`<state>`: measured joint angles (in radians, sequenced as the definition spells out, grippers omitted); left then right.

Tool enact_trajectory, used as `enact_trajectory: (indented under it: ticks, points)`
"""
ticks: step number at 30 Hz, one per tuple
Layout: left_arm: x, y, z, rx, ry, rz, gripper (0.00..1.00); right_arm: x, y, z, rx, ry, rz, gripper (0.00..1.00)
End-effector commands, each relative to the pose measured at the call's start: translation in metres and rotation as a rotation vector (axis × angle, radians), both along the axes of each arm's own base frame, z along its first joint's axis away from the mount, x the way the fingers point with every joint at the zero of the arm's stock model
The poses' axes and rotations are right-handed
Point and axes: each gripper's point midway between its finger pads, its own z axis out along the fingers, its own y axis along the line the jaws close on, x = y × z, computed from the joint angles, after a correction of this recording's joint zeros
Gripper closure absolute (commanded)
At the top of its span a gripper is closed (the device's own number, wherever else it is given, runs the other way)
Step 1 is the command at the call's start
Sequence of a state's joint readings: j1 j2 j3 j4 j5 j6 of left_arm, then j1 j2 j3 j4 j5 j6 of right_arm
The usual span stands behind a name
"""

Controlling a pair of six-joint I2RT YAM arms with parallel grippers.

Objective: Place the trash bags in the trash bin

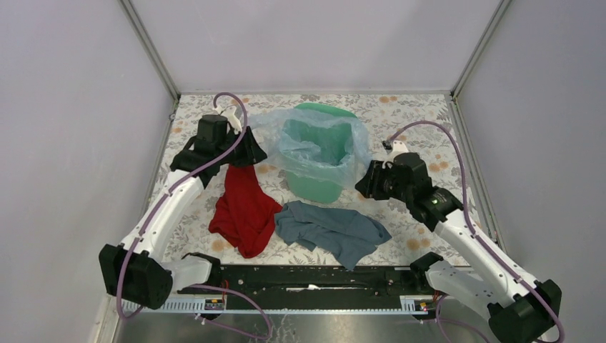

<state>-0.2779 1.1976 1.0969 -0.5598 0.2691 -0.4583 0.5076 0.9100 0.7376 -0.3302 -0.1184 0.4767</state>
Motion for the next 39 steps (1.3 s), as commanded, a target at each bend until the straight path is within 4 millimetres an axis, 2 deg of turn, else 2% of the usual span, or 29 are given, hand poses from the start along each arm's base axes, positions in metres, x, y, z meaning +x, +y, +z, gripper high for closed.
enact_trajectory:
  ticks: [1, 4, 7, 10, 12, 13, 15, 19, 22, 25, 29, 35, 37, 39]
  points:
    - [-0.002, 0.008, 0.039, -0.003, -0.177, 0.005, 0.53, -0.010, -0.005, 0.050, -0.016, -0.127, 0.080, 0.46]
    - [-0.022, 0.017, 0.041, 0.030, -0.175, 0.002, 0.36, -0.027, -0.010, 0.067, 0.001, -0.152, 0.107, 0.25]
    - [-0.040, 0.021, 0.052, 0.024, -0.199, -0.009, 0.21, -0.036, -0.014, 0.084, -0.016, -0.169, 0.131, 0.13]
    - [-0.053, 0.028, 0.076, 0.018, -0.261, 0.008, 0.09, -0.035, -0.016, 0.114, -0.033, -0.225, 0.154, 0.05]
    - [-0.055, 0.038, 0.095, 0.046, -0.315, 0.045, 0.02, -0.027, -0.018, 0.135, -0.061, -0.271, 0.147, 0.01]
    - [-0.054, 0.044, 0.106, 0.066, -0.350, 0.067, 0.01, -0.020, -0.022, 0.152, -0.080, -0.309, 0.124, 0.00]
    - [-0.046, 0.052, 0.125, 0.100, -0.402, 0.104, 0.01, -0.005, -0.023, 0.167, -0.120, -0.339, 0.104, 0.00]
    - [-0.012, 0.043, 0.152, 0.107, -0.444, 0.094, 0.01, 0.028, -0.016, 0.183, -0.179, -0.351, 0.088, 0.01]
    - [0.018, 0.028, 0.146, 0.093, -0.397, 0.059, 0.01, 0.051, -0.009, 0.186, -0.198, -0.362, 0.067, 0.08]
    - [0.034, 0.011, 0.140, 0.054, -0.360, 0.002, 0.01, 0.067, 0.001, 0.183, -0.195, -0.364, 0.072, 0.16]
    - [0.047, 0.005, 0.140, 0.034, -0.372, 0.001, 0.01, 0.086, 0.009, 0.174, -0.205, -0.357, 0.061, 0.24]
    - [0.062, -0.007, 0.129, -0.005, -0.334, -0.020, 0.01, 0.115, 0.000, 0.164, -0.260, -0.360, -0.058, 0.31]
    - [0.067, -0.009, 0.125, -0.013, -0.328, -0.020, 0.04, 0.122, -0.001, 0.161, -0.269, -0.365, -0.083, 0.33]
    - [0.073, -0.009, 0.124, -0.019, -0.329, -0.009, 0.11, 0.129, -0.001, 0.159, -0.272, -0.373, -0.098, 0.38]
